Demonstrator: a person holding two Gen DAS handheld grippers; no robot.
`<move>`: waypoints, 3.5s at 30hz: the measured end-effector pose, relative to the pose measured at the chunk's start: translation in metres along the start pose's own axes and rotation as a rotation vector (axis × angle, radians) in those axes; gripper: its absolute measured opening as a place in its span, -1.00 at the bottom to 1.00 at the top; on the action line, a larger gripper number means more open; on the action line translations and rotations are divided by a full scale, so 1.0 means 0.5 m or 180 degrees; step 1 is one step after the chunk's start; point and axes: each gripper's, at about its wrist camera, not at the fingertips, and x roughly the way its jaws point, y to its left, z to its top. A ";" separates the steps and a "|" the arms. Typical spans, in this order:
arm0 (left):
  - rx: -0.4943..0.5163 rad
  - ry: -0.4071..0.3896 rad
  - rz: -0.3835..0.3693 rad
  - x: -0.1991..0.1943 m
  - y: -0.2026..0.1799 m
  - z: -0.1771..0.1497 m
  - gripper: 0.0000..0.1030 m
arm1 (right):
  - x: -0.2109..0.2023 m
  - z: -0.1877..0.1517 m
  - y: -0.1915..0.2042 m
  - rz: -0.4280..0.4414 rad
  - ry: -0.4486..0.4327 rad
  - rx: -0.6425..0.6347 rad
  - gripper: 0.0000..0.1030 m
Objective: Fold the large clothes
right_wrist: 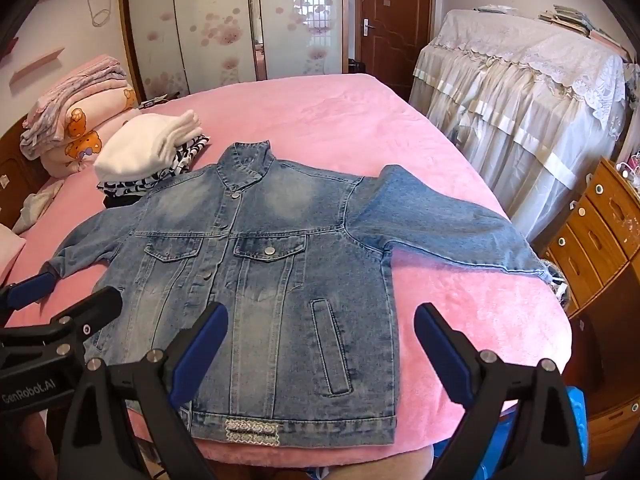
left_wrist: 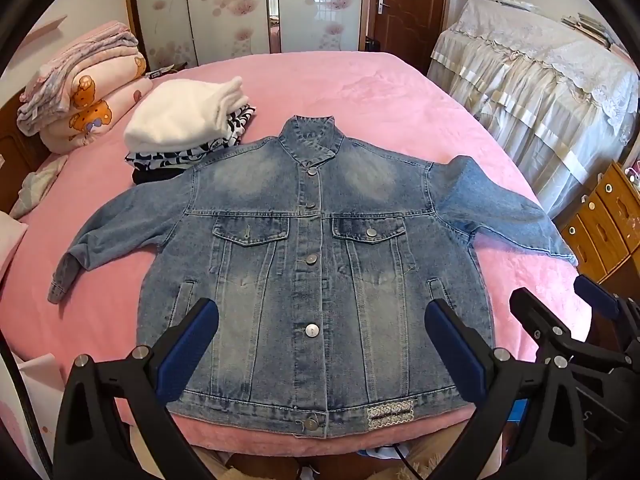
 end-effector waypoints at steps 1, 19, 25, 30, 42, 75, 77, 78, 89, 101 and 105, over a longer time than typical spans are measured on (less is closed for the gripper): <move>-0.0003 0.0012 0.0014 0.002 0.000 0.001 0.99 | -0.001 -0.001 0.001 0.0004 0.0000 -0.0001 0.85; -0.0009 0.0096 0.0029 0.025 -0.003 -0.001 0.99 | 0.031 -0.004 -0.013 0.0118 0.0141 0.0113 0.85; -0.0003 0.0098 0.0037 0.025 -0.003 -0.001 0.99 | 0.037 -0.006 -0.013 0.0124 0.0160 0.0114 0.85; 0.0002 0.0108 0.0033 0.024 -0.004 -0.001 0.99 | 0.037 -0.006 -0.014 0.0127 0.0163 0.0121 0.85; 0.0011 0.0111 0.0043 0.025 -0.007 -0.003 0.99 | 0.037 -0.007 -0.015 0.0136 0.0164 0.0132 0.85; 0.0013 0.0161 0.0016 0.043 -0.028 -0.016 0.99 | 0.056 -0.023 -0.022 0.0263 0.0200 0.0160 0.71; 0.0016 0.0178 0.0007 0.046 -0.030 -0.010 0.99 | 0.060 -0.022 -0.027 0.0291 0.0206 0.0187 0.71; 0.0020 0.0179 0.0007 0.048 -0.033 -0.010 0.99 | 0.061 -0.019 -0.032 0.0313 0.0213 0.0208 0.71; 0.0066 0.0266 0.0057 0.068 -0.054 0.025 0.99 | 0.085 -0.020 -0.063 0.0696 0.0288 0.0442 0.71; 0.0245 -0.0033 -0.0148 0.084 -0.117 0.100 0.99 | 0.123 0.006 -0.133 0.0347 0.0198 0.0457 0.71; 0.0189 -0.0206 -0.0503 0.098 -0.133 0.131 0.99 | 0.156 0.016 -0.185 0.0135 0.0186 0.0478 0.71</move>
